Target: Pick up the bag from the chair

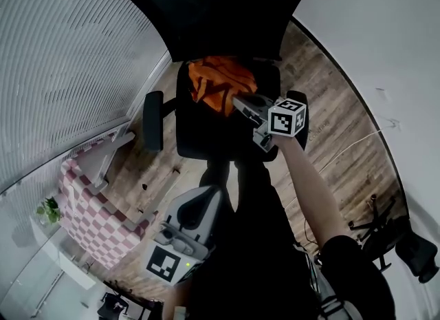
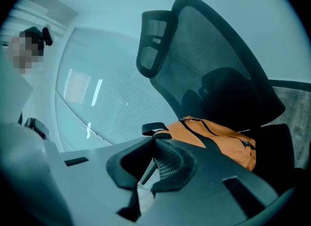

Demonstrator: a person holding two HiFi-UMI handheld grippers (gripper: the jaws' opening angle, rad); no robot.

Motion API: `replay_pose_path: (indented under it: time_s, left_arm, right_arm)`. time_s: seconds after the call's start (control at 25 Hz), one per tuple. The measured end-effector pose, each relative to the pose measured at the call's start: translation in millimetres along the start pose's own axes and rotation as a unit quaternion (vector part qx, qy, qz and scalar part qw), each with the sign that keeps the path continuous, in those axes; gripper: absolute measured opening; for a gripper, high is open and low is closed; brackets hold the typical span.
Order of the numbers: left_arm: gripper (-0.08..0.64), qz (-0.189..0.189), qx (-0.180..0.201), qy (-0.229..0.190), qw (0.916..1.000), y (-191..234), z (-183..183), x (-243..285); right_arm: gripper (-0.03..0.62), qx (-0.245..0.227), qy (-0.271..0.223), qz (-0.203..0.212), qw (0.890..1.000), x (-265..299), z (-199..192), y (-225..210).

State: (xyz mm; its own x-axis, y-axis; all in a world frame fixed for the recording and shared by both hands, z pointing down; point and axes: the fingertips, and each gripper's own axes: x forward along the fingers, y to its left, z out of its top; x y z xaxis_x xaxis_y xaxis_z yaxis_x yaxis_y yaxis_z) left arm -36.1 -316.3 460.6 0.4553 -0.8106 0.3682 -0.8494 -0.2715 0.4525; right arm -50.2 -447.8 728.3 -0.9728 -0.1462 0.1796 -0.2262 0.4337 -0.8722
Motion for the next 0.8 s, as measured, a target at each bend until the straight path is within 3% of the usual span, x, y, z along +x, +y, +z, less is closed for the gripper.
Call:
replay_pose_path:
  time_s: [0.24,0.48,0.8]
  left_arm:
    - [0.034,-0.003,0.012,-0.024,0.9996,-6.6,10.9,-18.1]
    - [0.034,-0.011,0.022,-0.035,0.9991,-8.9,8.7,-43.0]
    - [0.034,-0.020,0.038,-0.051,0.9978,-11.8,-8.2,-112.1]
  right_arm:
    - [0.028,0.004,-0.021,0.019,1.000,-5.7,2.0,40.5]
    - [0.028,0.022,-0.037,0.045,0.998,-7.1,-21.5,86.5]
    - [0.028,0.045,-0.113,0.058,0.991,-21.7,-38.6,152.0]
